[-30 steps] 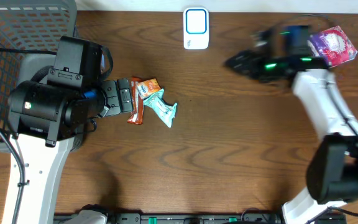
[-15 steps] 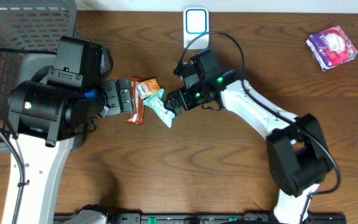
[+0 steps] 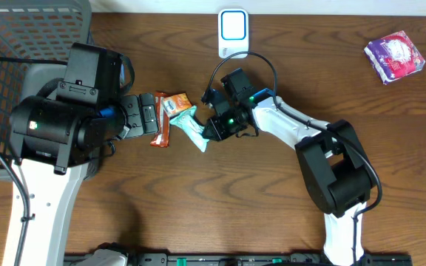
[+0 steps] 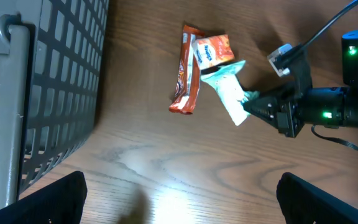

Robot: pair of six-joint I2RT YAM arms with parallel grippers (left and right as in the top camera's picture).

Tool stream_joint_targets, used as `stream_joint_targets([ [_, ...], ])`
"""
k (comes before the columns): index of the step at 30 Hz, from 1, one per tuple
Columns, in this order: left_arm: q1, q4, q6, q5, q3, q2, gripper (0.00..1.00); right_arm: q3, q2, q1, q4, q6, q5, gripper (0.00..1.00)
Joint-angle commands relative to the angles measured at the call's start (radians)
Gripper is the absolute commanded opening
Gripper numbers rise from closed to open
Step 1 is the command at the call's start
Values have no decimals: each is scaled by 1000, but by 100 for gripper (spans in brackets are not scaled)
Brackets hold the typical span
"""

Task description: Scan the item barcode

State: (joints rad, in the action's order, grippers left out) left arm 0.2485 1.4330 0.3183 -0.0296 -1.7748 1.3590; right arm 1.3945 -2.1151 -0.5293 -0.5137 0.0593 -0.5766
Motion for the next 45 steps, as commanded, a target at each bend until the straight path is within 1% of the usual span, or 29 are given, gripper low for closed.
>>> stream_joint_targets([
  [1, -3, 2, 16, -5, 0, 0, 98, -3, 41, 0, -61, 1, -2, 3],
  [2, -3, 2, 15, -5, 0, 0, 98, -2, 60, 0, -90, 16, 10, 2],
  [8, -3, 2, 15, -5, 0, 0, 98, -1, 186, -1, -212, 115, 92, 1],
  [9, -3, 2, 15, -5, 0, 0, 98, -1, 223, -1, -234, 177, 148, 1],
  [12, -3, 2, 15, -5, 0, 0, 98, -1, 277, -1, -250, 297, 261, 1],
  [14, -3, 3, 15, -5, 0, 0, 98, -1, 294, 0, -237, 320, 301, 2],
  [16, -3, 2, 15, -5, 0, 0, 98, -1, 300, 2, -212, 322, 342, 20],
  [17, -3, 2, 15, -5, 0, 0, 98, -1, 300, 5, -196, 320, 351, 32],
  [18, -3, 2, 15, -5, 0, 0, 98, -2, 298, 5, -186, 310, 363, 34],
  [20, -3, 2, 15, -5, 0, 0, 98, -2, 295, 5, -182, 307, 406, 24],
  [21, -3, 2, 15, -5, 0, 0, 98, -2, 295, 5, -182, 307, 422, 24],
  [22, -3, 2, 15, -5, 0, 0, 98, -2, 295, 5, -182, 307, 430, 30],
  [24, -3, 2, 15, -5, 0, 0, 98, -2, 295, 5, -173, 303, 429, 54],
  [25, -3, 2, 15, -5, 0, 0, 98, -2, 295, 5, -167, 276, 428, 57],
  [26, -3, 2, 15, -5, 0, 0, 98, -2, 295, 3, -159, 209, 428, 58],
  [28, -3, 2, 15, -5, 0, 0, 98, -2, 295, -1, -158, 14, 428, 61],
  [30, -3, 2, 15, -5, 0, 0, 98, -2, 284, -2, -177, -126, 428, 61],
  [32, -3, 2, 16, -5, 0, 0, 98, -2, 264, 0, -199, -207, 426, 64],
  [34, -3, 2, 15, -5, 0, 0, 98, -2, 235, 5, -222, -262, 393, 63],
  [35, -3, 2, 15, -5, 0, 0, 98, -2, 219, 7, -238, -288, 354, 61],
  [37, -3, 2, 15, -5, 0, 0, 98, -2, 192, 10, -267, -322, 279, 55],
  [38, -3, 2, 15, -5, 0, 0, 98, -2, 165, 11, -294, -337, 233, 50],
  [39, -3, 2, 15, -5, 0, 0, 98, -2, 153, 11, -309, -333, 233, 46],
  [41, -3, 3, 15, -5, 0, 0, 98, -2, 142, 11, -339, -301, 239, 40],
  [42, -3, 2, 15, -5, 0, 0, 98, -2, 140, 11, -360, -274, 240, 38],
  [44, -3, 2, 15, -5, 0, 0, 98, -1, 141, 10, -391, -190, 256, 34],
  [45, -3, 2, 15, -5, 0, 0, 98, 0, 145, 10, -409, -139, 264, 33],
])
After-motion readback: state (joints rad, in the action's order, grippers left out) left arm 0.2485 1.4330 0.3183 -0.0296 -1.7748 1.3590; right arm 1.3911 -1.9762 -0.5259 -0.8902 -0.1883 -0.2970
